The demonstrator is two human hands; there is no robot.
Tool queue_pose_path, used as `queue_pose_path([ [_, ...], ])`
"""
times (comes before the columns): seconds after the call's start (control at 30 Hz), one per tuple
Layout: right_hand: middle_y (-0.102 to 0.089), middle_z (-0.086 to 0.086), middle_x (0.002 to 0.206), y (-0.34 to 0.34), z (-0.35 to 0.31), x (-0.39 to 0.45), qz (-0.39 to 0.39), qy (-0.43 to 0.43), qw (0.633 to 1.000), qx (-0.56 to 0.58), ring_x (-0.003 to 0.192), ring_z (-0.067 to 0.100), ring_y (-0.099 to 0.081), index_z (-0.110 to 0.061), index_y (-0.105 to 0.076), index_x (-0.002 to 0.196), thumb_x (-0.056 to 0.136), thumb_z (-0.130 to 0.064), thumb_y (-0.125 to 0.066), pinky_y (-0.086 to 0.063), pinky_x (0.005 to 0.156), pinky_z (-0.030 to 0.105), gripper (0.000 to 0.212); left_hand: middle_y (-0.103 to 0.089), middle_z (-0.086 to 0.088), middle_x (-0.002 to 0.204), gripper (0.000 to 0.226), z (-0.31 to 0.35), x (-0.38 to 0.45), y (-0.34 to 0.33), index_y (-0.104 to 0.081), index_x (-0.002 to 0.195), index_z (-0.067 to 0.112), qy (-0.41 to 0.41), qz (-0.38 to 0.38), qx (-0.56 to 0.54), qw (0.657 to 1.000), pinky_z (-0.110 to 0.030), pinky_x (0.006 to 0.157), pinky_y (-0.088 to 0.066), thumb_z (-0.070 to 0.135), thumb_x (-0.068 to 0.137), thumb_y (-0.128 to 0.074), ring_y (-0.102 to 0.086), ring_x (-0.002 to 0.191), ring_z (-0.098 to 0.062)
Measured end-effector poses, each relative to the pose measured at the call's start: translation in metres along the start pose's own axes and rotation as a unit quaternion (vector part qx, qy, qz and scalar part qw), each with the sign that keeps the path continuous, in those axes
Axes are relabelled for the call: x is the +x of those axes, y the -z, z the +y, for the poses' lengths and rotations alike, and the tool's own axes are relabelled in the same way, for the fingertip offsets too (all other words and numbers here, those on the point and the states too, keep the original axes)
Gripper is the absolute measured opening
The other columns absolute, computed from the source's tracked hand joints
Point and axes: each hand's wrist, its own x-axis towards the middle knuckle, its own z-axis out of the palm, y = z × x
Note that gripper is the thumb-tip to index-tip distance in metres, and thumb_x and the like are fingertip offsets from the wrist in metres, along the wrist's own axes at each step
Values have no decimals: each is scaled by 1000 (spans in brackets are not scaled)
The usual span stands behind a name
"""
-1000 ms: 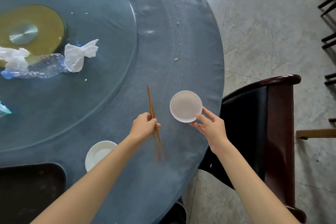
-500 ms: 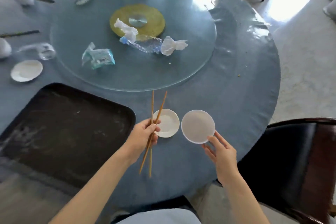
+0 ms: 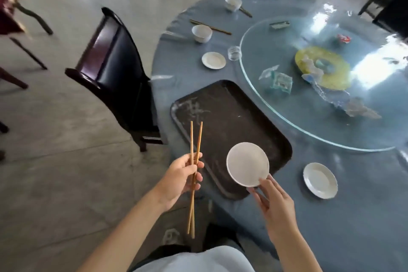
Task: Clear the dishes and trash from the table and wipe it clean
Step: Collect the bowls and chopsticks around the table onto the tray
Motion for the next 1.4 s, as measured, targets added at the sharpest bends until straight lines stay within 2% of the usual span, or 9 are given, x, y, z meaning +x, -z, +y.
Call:
queue_pose_path([
  [0.17, -81, 6, 104, -94, 17, -3, -79, -34, 993, -85, 89, 20, -80, -28, -78, 118, 95, -19, -74, -61, 63, 20, 25, -61, 0, 85, 35, 2, -25, 86, -62, 126, 12, -18, 72, -120, 990, -29, 55, -50, 1, 101, -40, -55, 62, -11],
  [0.37, -81, -4, 107, -216, 39, 1, -160, -31, 970, -182, 92, 21, -80, -34, -82, 107, 90, -25, -79, -64, 69, 27, 19, -55, 3, 72, 22, 13, -36, 182, -61, 118, 13, -32, 164, -208, 964, -23, 47, -40, 17, 106, -43, -46, 54, -9],
  [0.43, -81, -9, 105, -261, 48, 3, -194, -29, 957, -215, 92, 20, -80, -37, -82, 104, 90, -26, -79, -64, 74, 29, 19, -53, 4, 70, 19, 22, -35, 215, -60, 113, 13, -32, 193, -222, 955, -22, 45, -36, 23, 107, -45, -42, 52, -9],
  [0.57, -81, -11, 101, -358, 74, 11, -246, -24, 930, -273, 89, 18, -80, -39, -81, 103, 91, -25, -79, -64, 69, 26, 19, -50, 9, 64, 11, 42, -26, 293, -53, 103, 14, -32, 262, -230, 937, -19, 40, -32, 25, 104, -54, -37, 47, -6],
  [0.7, -81, -12, 98, -459, 100, 17, -293, -56, 903, -309, 88, 12, -79, -44, -82, 95, 93, -21, -77, -61, 65, 21, 23, -46, 12, 63, 15, 62, -18, 374, -54, 106, 15, -9, 330, -231, 915, -19, 40, -29, 30, 106, -51, -33, 46, -4],
  [0.8, -81, -7, 97, -531, 114, 20, -324, -84, 885, -325, 85, 11, -79, -34, -80, 106, 92, -16, -77, -60, 62, 19, 23, -47, 11, 62, 21, 79, -11, 430, -58, 114, 14, -15, 362, -240, 901, -18, 37, -28, 30, 107, -47, -32, 44, -3],
  [0.93, -82, 0, 93, -619, 130, 27, -358, -97, 858, -357, 83, 16, -80, -23, -76, 118, 92, -13, -75, -60, 63, 20, 28, -49, 11, 63, 20, 111, -5, 490, -58, 115, 16, -30, 377, -260, 888, -19, 38, -29, 28, 109, -44, -32, 45, -4],
  [1.13, -82, 8, 97, -734, 151, 39, -368, -120, 851, -356, 91, 27, -80, -21, -72, 121, 93, -13, -73, -60, 64, 22, 29, -50, 7, 66, 19, 161, 14, 580, -58, 114, 15, -57, 382, -297, 873, -20, 39, -29, 23, 110, -41, -34, 47, -6],
  [1.4, -80, 10, 103, -884, 169, 67, -298, -102, 894, -319, 88, 25, -80, -18, -70, 127, 93, -11, -73, -62, 67, 24, 35, -54, 3, 71, 21, 260, 90, 729, -58, 117, 14, -42, 318, -274, 907, -22, 43, -35, 24, 109, -41, -41, 51, -9],
])
